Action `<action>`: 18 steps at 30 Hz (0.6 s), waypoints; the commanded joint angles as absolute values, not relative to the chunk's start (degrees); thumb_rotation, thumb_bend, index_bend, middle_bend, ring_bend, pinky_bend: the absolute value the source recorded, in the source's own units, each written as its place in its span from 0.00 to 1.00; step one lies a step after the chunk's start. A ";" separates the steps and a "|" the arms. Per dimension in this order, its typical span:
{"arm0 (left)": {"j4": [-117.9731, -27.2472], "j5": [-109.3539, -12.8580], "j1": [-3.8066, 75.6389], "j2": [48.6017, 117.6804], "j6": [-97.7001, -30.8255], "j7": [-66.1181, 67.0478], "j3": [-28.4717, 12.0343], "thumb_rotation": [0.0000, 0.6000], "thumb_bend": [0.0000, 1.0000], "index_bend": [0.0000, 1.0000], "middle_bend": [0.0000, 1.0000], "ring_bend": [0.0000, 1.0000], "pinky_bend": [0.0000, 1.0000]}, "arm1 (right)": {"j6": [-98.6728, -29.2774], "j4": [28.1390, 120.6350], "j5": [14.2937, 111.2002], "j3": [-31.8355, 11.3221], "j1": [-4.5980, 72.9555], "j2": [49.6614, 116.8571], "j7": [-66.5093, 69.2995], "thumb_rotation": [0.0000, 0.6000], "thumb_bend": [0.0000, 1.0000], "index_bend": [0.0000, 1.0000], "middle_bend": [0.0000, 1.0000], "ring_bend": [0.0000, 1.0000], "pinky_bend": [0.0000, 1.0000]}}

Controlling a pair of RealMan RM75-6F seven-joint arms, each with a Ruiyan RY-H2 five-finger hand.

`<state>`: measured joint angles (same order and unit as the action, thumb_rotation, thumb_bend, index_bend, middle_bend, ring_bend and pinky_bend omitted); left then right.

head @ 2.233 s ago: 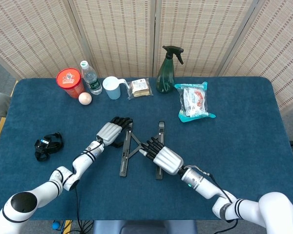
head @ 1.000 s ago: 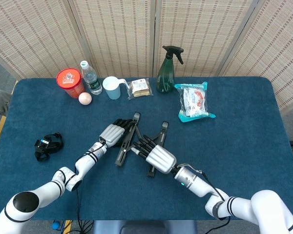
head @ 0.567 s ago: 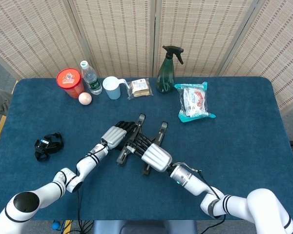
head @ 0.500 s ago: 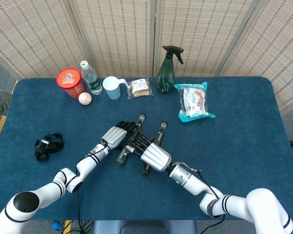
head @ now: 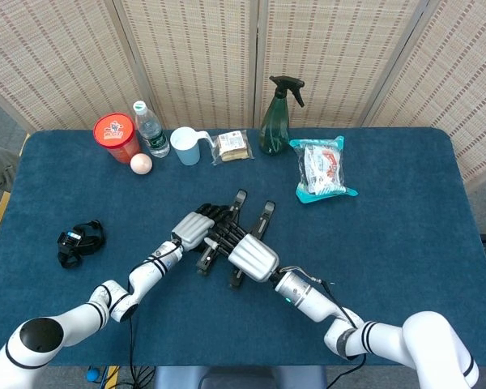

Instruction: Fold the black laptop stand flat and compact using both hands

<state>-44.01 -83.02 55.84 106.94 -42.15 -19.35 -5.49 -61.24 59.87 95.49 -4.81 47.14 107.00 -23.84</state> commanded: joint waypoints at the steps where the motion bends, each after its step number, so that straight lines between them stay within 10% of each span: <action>1: -44.14 -82.72 55.62 106.46 -42.24 -18.91 -5.64 1.00 0.27 0.00 0.00 0.00 0.00 | -61.24 61.17 95.49 -4.39 47.02 106.05 -23.06 1.00 0.00 0.00 0.00 0.00 0.00; 18: -52.51 -76.71 50.15 96.19 -46.17 -11.82 -8.69 1.00 0.27 0.00 0.00 0.00 0.00 | -38.93 88.10 86.80 -6.11 55.20 81.93 -11.80 1.00 0.00 0.00 0.00 0.00 0.00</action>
<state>-51.73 -77.37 50.74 96.88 -45.66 -12.53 -8.25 -45.17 83.79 89.82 -4.94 51.61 86.71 -15.68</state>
